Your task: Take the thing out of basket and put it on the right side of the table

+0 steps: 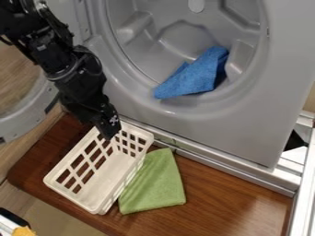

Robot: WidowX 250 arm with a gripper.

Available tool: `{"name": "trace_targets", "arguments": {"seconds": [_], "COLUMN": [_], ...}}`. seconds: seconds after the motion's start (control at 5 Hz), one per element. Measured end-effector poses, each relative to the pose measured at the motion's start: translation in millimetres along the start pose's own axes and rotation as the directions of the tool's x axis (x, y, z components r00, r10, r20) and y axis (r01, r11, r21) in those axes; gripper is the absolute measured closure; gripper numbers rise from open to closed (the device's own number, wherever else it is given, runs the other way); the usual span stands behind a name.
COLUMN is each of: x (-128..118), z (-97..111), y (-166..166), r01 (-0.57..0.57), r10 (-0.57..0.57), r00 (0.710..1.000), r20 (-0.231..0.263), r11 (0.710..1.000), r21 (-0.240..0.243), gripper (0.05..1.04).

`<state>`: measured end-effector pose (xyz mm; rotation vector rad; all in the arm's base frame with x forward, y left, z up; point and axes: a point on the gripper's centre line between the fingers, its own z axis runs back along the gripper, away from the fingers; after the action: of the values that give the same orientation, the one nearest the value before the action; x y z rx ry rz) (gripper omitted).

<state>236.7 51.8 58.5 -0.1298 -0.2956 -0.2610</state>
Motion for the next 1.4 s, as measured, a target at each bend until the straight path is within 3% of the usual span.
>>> {"name": "trace_targets", "arguments": {"seconds": [0.2, 0.4, 0.8, 1.0, 1.2, 1.4], "x": [-1.6, 7.6, 18.3, 25.8, 34.2, 29.6], "z": [-4.1, -14.9, -31.2, -48.9, -70.9, -88.4], "y": [-0.8, -24.2, -56.3, -79.3, -104.9, -101.6], "r01": [-0.007, 0.065, 0.161, 0.225, 0.327, 0.323], "r10": [0.007, -0.066, -0.167, -0.239, -0.353, -0.354], "r00": [1.000, 0.998, 0.985, 0.969, 0.931, 0.930], "r20": [-0.012, -0.021, -0.044, -0.062, -0.096, -0.100], "r11": [1.000, 0.996, 0.980, 0.959, 0.921, 0.916], "r21": [-0.013, -0.065, -0.115, -0.174, -0.211, -0.237], "gripper": [0.083, 0.083, 0.083, 0.083, 0.083, 0.083]}}
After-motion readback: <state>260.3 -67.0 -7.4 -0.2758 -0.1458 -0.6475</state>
